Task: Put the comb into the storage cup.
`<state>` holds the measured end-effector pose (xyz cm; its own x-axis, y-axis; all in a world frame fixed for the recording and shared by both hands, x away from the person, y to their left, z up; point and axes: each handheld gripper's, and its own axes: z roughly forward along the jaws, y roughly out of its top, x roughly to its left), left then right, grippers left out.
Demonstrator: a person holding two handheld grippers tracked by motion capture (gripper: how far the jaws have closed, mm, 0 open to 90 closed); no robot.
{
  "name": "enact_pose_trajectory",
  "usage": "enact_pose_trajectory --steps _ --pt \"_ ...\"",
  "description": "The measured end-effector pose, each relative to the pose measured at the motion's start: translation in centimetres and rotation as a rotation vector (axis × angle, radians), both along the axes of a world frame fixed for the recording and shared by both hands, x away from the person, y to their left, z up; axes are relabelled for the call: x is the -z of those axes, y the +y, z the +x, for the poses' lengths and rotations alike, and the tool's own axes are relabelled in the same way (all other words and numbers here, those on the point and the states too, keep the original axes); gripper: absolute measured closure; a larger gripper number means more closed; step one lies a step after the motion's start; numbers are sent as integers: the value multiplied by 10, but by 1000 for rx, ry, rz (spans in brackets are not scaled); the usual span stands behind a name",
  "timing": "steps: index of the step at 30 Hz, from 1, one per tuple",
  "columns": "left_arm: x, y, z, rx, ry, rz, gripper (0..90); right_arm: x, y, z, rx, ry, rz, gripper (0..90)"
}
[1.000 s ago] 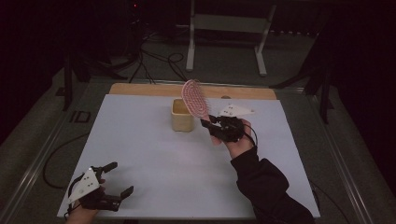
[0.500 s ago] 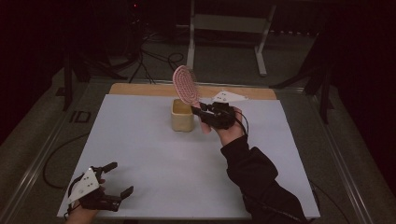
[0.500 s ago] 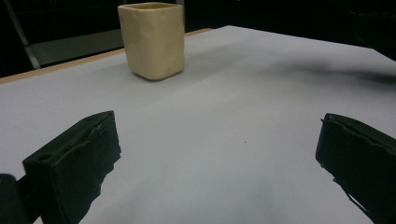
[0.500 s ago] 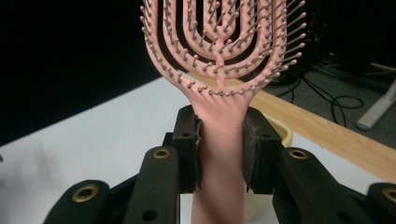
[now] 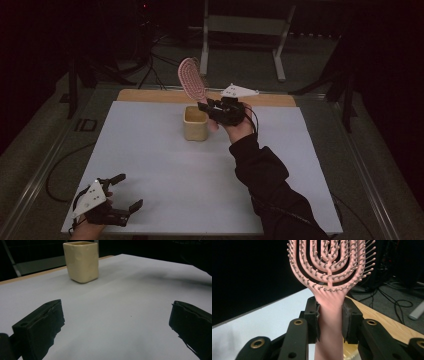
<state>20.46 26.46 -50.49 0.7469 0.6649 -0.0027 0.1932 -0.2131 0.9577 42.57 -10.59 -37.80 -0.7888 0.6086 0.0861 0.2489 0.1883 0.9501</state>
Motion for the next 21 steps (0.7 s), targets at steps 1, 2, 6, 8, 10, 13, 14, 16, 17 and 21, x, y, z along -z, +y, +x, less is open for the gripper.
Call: enact_pose_trajectory --steps 1,2,6,8,10,13,14,16,17,21 --pt "0 0 0 -1 0 0 0 -1 1 2 -4 1 0 705" --pt "0 0 0 0 0 1 0 -2 2 4 -7 -1 1 705" --pt "0 0 0 1 0 1 0 -6 5 9 -5 -10 -1 705" --pt "0 0 0 0 0 -1 0 -10 7 12 -13 -18 7 705" --pt "0 0 0 1 0 -1 0 -13 10 14 -14 -32 5 705" --pt "0 1 1 1 1 -2 0 -16 11 17 -16 -46 8 705" --pt "0 1 1 2 1 -3 0 -19 12 19 -15 -53 19 705" --pt "0 1 1 2 1 -5 0 -21 13 21 -15 -63 21 705" --pt "0 1 1 2 1 -5 0 -22 14 23 -14 -67 20 705" --pt "0 1 1 0 1 -7 0 -25 18 28 -19 -74 18 705"
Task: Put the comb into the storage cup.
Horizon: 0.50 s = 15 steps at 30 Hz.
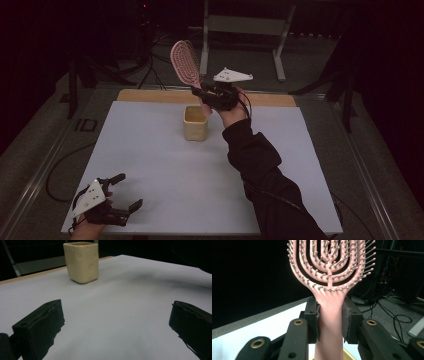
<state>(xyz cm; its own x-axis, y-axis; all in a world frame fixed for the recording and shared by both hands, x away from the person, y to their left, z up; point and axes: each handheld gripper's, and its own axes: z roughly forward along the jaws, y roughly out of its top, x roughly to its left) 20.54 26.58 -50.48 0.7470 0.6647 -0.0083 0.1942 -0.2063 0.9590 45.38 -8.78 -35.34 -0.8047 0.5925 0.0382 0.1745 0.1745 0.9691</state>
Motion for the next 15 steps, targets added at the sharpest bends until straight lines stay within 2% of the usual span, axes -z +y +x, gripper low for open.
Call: enact_pose_trajectory --steps 9,15 --pt "0 1 1 3 4 -9 0 -4 10 13 -14 -18 11 705" --pt "0 2 1 -2 4 -14 0 -4 16 23 -51 -29 37 704"
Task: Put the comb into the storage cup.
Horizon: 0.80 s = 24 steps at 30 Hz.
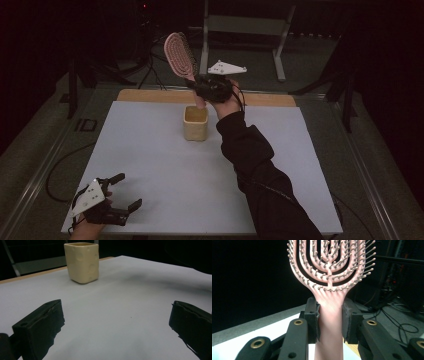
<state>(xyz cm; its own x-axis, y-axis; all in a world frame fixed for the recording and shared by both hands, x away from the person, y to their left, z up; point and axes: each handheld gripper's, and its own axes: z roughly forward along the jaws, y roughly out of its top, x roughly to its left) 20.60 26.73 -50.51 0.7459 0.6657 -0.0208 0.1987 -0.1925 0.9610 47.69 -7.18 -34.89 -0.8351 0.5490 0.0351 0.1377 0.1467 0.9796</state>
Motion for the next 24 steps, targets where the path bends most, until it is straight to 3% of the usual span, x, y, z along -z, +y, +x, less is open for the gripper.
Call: enact_pose_trajectory --steps 6,13,24 --pt "0 0 0 2 0 -1 0 5 3 8 -24 -35 37 704" --pt "0 1 0 5 0 -5 0 18 2 19 -17 -33 87 704" --pt "0 0 0 8 1 -5 0 45 7 25 -51 -30 71 705"
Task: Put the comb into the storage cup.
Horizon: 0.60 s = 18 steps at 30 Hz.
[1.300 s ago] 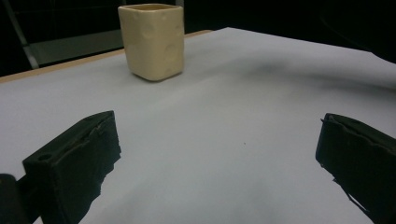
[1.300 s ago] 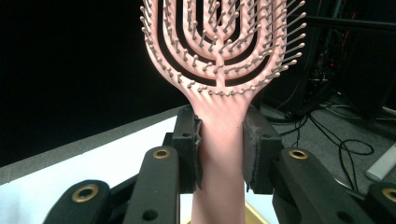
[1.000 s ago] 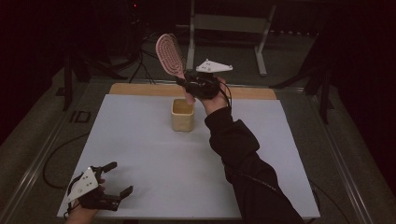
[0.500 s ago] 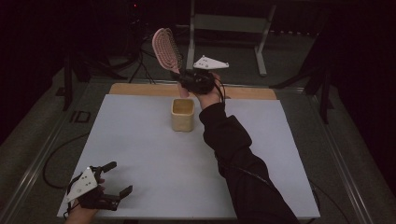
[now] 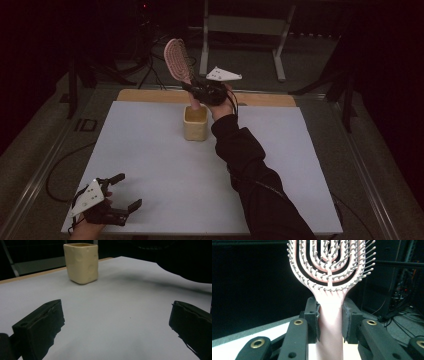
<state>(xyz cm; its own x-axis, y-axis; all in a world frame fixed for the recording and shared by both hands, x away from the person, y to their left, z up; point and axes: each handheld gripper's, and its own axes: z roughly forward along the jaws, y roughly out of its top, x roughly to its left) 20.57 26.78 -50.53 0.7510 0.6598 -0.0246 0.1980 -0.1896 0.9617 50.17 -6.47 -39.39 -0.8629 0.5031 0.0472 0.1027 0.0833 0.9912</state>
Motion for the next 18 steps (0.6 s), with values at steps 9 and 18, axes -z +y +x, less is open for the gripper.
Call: enact_pose_trajectory --steps 9,18 --pt "0 0 0 1 1 2 0 22 2 2 -27 12 -20 704" --pt "1 -1 0 1 3 5 0 41 -4 1 -50 19 -31 704"
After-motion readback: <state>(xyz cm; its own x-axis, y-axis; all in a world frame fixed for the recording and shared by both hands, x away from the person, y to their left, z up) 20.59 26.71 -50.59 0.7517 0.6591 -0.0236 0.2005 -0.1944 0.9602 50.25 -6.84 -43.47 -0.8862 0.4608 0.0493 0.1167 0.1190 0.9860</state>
